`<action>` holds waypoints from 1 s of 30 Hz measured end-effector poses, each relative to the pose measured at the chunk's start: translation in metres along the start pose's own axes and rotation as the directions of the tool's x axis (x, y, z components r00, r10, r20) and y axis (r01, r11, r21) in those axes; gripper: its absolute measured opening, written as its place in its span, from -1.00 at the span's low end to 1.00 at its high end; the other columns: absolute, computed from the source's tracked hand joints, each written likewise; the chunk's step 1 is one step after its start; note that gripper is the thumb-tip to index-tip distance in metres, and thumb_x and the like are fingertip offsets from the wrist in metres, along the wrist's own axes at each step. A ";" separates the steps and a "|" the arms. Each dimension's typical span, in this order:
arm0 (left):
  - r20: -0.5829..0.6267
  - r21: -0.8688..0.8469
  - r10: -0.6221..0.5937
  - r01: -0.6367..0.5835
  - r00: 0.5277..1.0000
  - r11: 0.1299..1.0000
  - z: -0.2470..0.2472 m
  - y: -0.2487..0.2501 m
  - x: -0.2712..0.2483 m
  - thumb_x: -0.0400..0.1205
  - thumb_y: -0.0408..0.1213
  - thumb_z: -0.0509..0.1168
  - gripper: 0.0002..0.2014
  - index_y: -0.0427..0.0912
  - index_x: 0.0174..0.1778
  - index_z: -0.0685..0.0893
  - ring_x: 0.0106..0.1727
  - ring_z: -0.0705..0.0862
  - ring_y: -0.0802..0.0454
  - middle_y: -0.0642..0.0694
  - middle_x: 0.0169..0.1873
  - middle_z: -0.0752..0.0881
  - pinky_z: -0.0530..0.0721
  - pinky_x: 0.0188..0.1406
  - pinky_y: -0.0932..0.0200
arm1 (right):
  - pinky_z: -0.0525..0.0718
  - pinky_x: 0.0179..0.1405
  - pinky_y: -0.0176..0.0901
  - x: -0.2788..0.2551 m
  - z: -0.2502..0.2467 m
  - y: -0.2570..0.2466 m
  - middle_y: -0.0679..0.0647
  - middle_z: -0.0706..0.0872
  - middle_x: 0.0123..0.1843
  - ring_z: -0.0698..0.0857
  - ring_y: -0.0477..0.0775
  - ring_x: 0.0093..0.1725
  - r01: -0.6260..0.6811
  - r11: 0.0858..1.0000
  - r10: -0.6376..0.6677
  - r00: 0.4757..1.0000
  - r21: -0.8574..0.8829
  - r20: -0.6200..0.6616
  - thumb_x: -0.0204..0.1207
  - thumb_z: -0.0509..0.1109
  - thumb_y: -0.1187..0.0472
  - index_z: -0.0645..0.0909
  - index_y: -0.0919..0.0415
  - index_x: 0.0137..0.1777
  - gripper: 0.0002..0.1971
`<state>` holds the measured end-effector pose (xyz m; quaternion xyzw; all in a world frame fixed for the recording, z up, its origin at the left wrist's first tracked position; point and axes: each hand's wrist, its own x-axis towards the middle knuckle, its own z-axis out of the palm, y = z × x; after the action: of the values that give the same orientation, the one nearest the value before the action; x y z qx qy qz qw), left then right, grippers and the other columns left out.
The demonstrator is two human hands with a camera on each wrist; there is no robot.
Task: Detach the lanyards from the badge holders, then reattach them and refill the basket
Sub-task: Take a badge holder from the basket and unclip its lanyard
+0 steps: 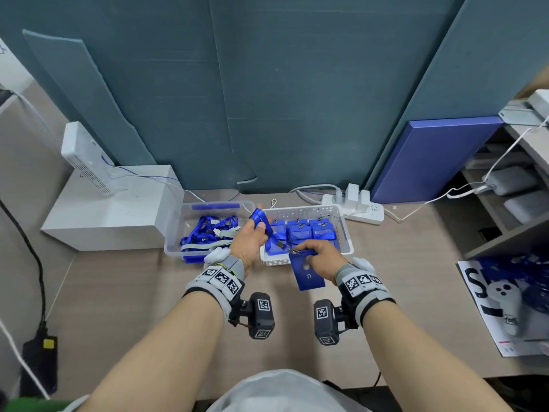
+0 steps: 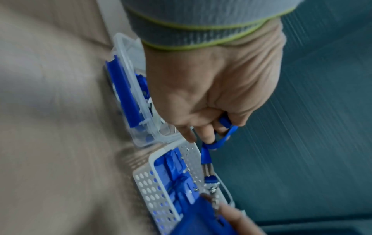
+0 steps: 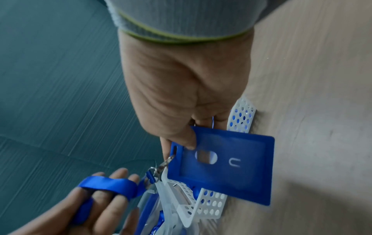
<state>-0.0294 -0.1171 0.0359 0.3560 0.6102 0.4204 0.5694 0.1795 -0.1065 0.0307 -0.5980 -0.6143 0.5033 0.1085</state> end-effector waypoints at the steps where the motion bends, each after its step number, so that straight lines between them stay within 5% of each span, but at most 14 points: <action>1: 0.006 0.240 0.019 -0.019 1.000 0.970 -0.003 -0.003 0.002 0.69 0.11 0.19 -0.55 0.01 0.46 0.54 0.22 0.71 -0.24 -0.12 0.17 0.77 0.61 0.31 -0.04 | 0.67 -0.21 -0.24 -0.002 0.000 -0.002 0.16 0.79 0.18 0.70 0.10 -0.08 0.007 1.000 -0.007 1.000 0.007 0.024 0.50 0.24 0.59 0.78 0.05 0.12 -0.52; 3: 0.010 0.474 0.039 -0.039 0.999 0.880 -0.002 -0.011 0.003 0.70 0.06 0.26 -0.56 -0.14 0.39 0.57 0.12 0.72 -0.17 -0.12 0.09 0.77 0.57 0.10 0.08 | 0.68 -0.07 -0.11 -0.003 0.002 -0.005 0.21 0.79 0.19 0.70 0.11 -0.03 0.022 0.999 -0.024 0.998 0.027 0.058 0.50 0.27 0.57 0.78 0.04 0.10 -0.55; 6: 0.138 0.559 0.041 -0.112 0.990 0.822 0.000 -0.021 -0.009 0.53 0.17 0.40 -0.46 0.05 0.40 0.58 0.04 0.76 0.07 0.13 0.04 0.81 0.68 0.14 0.06 | 0.63 -0.14 -0.15 -0.005 0.003 -0.014 0.24 0.82 0.07 0.68 0.09 -0.09 0.036 0.999 -0.038 0.998 0.041 0.057 0.48 0.26 0.58 0.79 0.13 0.10 -0.57; 11: 0.103 0.606 0.073 -0.121 0.992 0.786 -0.002 -0.031 -0.014 0.56 0.05 0.46 -0.86 0.14 -0.04 0.75 -0.15 0.74 0.01 0.06 -0.23 0.80 0.68 -0.12 0.07 | 0.57 -0.35 -0.37 -0.009 0.006 -0.022 -0.19 0.75 -0.19 0.66 -0.08 -0.20 0.036 0.999 -0.036 0.998 0.004 0.042 0.46 0.24 0.58 0.80 0.19 0.08 -0.59; 13: 0.087 0.581 0.088 -0.123 0.992 0.805 -0.002 -0.032 -0.015 0.54 0.07 0.48 -0.84 0.10 -0.15 0.74 -0.29 0.64 0.06 0.03 -0.34 0.73 0.63 -0.25 0.04 | 0.56 -0.39 -0.31 -0.010 0.008 -0.025 -0.09 0.74 -0.25 0.64 -0.06 -0.30 0.047 0.998 -0.045 0.998 -0.043 0.041 0.45 0.25 0.54 0.79 0.15 0.07 -0.60; 16: 0.046 0.564 0.109 -0.115 0.993 0.818 -0.002 -0.028 -0.021 0.58 -0.08 0.51 -0.86 0.10 -0.23 0.68 -0.41 0.50 0.23 0.12 -0.46 0.58 0.36 -0.47 0.37 | 0.69 -0.37 -0.12 -0.008 0.014 -0.026 0.07 0.76 -0.24 0.68 0.05 -0.33 0.058 0.993 -0.053 0.997 -0.107 0.047 0.43 0.28 0.46 0.76 0.07 0.01 -0.66; 19: 0.021 0.555 0.101 -0.095 0.995 0.826 -0.004 -0.032 -0.022 0.55 -0.07 0.52 -0.92 0.10 -0.20 0.76 -0.41 0.54 0.23 0.14 -0.49 0.60 0.39 -0.44 0.28 | 0.80 -0.16 0.12 -0.008 0.020 -0.026 0.19 0.82 -0.16 0.81 0.23 -0.18 0.062 0.988 -0.055 0.997 -0.139 0.056 0.42 0.31 0.41 0.72 0.00 -0.03 -0.69; 24: -0.036 0.471 0.064 -0.039 0.997 0.881 -0.012 -0.039 -0.028 0.41 -0.10 0.53 -0.96 0.09 -0.26 0.83 -0.20 0.76 -0.01 0.06 -0.33 0.81 0.70 -0.11 0.05 | 0.81 -0.20 0.09 -0.007 0.030 -0.021 0.27 0.80 -0.12 0.83 0.17 -0.28 0.068 0.991 -0.061 0.996 -0.117 0.062 0.48 0.33 0.33 0.56 0.00 -0.03 -0.81; 27: -0.084 0.463 0.058 -0.012 0.995 0.886 -0.021 -0.043 -0.034 0.37 -0.06 0.50 -0.90 0.03 -0.38 0.76 -0.32 0.71 -0.02 0.06 -0.46 0.76 0.66 -0.22 0.10 | 0.83 -0.17 0.10 -0.005 0.040 -0.024 0.24 0.81 -0.16 0.82 0.14 -0.30 0.087 0.991 -0.079 0.993 -0.104 0.085 0.49 0.34 0.36 0.54 0.09 -0.02 -0.84; 30: -0.097 0.494 0.092 -0.032 0.991 0.869 -0.030 -0.045 -0.040 0.46 -0.24 0.53 -0.73 -0.07 -0.50 0.61 -0.54 0.47 0.20 0.14 -0.64 0.58 0.45 -0.45 0.29 | 0.82 -0.18 0.06 -0.006 0.052 -0.030 0.30 0.80 -0.13 0.82 0.17 -0.28 0.112 0.991 -0.103 0.988 -0.072 0.118 0.55 0.35 0.42 0.51 0.16 -0.04 -0.85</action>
<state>-0.0530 -0.1745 0.0102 0.4832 0.7174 0.2900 0.4096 0.1242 -0.1299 0.0316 -0.5380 -0.6699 0.5058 0.0766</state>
